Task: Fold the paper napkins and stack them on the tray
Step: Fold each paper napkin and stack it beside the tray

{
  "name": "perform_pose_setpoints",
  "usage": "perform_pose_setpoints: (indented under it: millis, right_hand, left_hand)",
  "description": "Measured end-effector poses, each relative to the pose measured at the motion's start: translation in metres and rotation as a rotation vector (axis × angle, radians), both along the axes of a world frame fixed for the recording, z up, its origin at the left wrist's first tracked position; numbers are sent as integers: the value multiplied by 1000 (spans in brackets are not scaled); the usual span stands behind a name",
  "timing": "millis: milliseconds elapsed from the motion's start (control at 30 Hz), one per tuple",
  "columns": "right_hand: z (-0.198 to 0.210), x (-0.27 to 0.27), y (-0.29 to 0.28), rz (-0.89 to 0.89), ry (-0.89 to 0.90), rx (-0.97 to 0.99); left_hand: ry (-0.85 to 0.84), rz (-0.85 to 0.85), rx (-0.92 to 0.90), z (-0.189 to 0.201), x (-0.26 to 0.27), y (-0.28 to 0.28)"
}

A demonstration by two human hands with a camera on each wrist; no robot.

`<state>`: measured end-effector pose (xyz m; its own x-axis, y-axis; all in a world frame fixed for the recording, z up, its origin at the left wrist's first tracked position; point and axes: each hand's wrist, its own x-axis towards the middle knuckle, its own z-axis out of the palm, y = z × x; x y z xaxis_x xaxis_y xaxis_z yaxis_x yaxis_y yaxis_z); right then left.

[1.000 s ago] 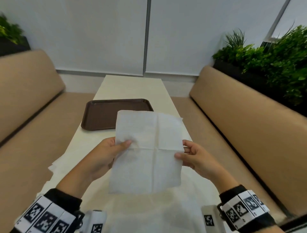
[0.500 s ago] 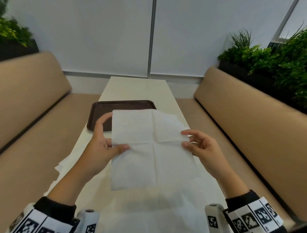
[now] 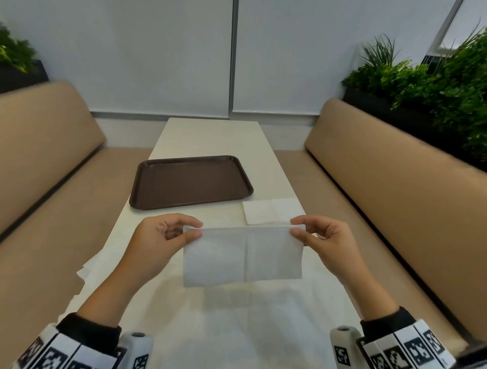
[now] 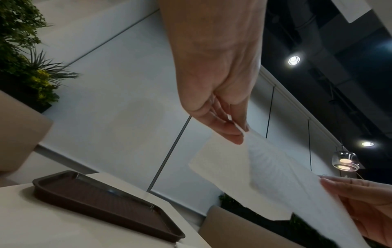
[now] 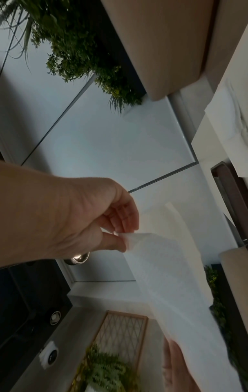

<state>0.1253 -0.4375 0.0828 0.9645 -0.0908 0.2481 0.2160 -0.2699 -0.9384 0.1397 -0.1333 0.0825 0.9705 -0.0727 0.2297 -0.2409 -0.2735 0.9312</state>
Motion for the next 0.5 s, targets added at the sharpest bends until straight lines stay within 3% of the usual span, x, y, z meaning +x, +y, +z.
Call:
perform_pose_setpoints:
  millis: [200,267,367,500]
  right_hand:
    - [-1,3,-11,34,20,-120]
    - [-5,6,-18,114,60,-54]
    - [-11,16,-24,186,144,141]
    - [-35,56,-34,89,203,56]
  left_hand:
    - [-28,-19,150,4,7,-10]
    - [17,-56,183,5,10,-15]
    - [119,-136,51,0,24,-31]
    - [175,-95,-102,-20,59,-59]
